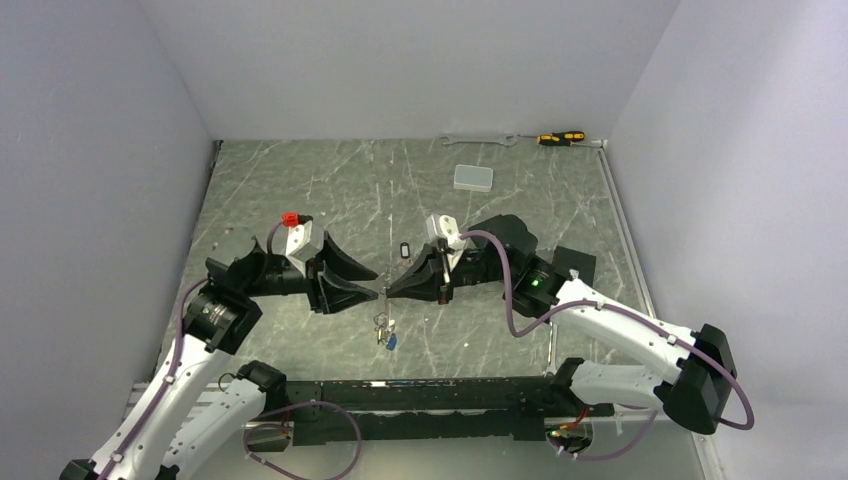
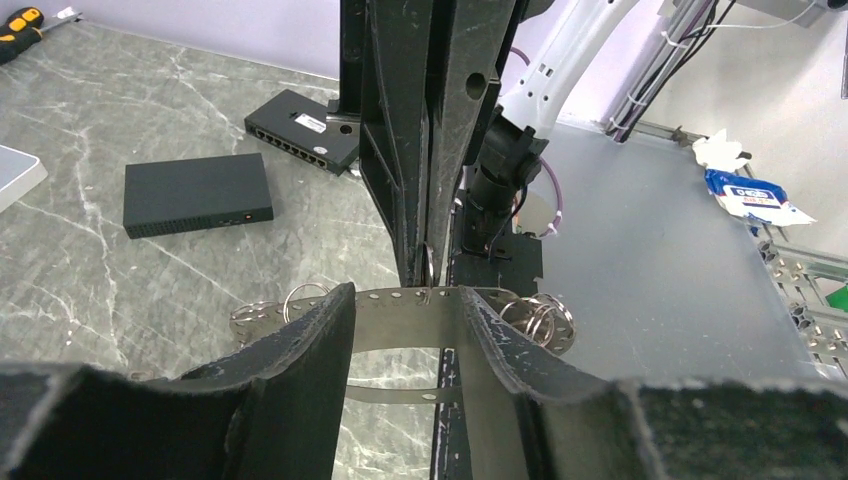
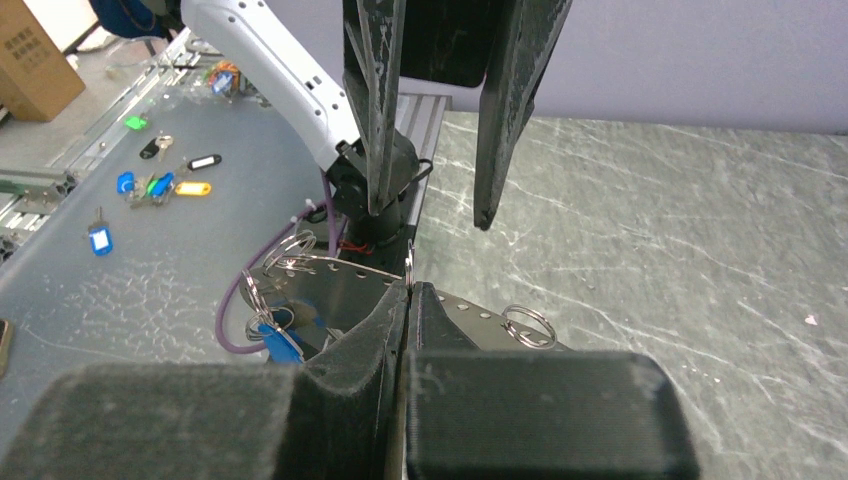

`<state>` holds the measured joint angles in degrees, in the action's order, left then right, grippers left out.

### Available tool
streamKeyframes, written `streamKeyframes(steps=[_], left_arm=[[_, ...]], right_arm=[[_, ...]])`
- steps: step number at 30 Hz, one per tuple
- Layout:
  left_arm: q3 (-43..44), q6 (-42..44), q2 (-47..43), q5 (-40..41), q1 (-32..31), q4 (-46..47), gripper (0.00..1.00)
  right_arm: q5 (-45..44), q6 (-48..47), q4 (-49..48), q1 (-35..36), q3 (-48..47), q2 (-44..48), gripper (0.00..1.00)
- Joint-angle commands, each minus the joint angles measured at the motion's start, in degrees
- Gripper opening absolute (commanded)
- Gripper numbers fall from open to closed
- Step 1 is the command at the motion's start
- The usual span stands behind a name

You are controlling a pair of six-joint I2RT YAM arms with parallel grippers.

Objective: Put the keys on the keyring

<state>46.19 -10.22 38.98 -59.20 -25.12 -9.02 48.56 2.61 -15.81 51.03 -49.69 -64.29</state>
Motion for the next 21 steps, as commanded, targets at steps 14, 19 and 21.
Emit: streamKeyframes(steps=[14, 19, 21], left_arm=[[-1.72, -4.11, 0.02, -1.02, -0.19, 8.58, 0.36], [-1.91, -4.31, -0.05, -0.96, -0.18, 8.58, 0.32], [-1.75, -3.81, -0.07, -0.73, -0.19, 8.31, 0.29]], right_arm=[[1.94, 6.26, -12.86, -0.66, -0.01, -1.23, 0.0], [2.24, 7.04, -14.11, -0.71, -0.05, -1.68, 0.0], [2.25, 7.35, -14.64, -0.75, 0.03, -1.63, 0.0]])
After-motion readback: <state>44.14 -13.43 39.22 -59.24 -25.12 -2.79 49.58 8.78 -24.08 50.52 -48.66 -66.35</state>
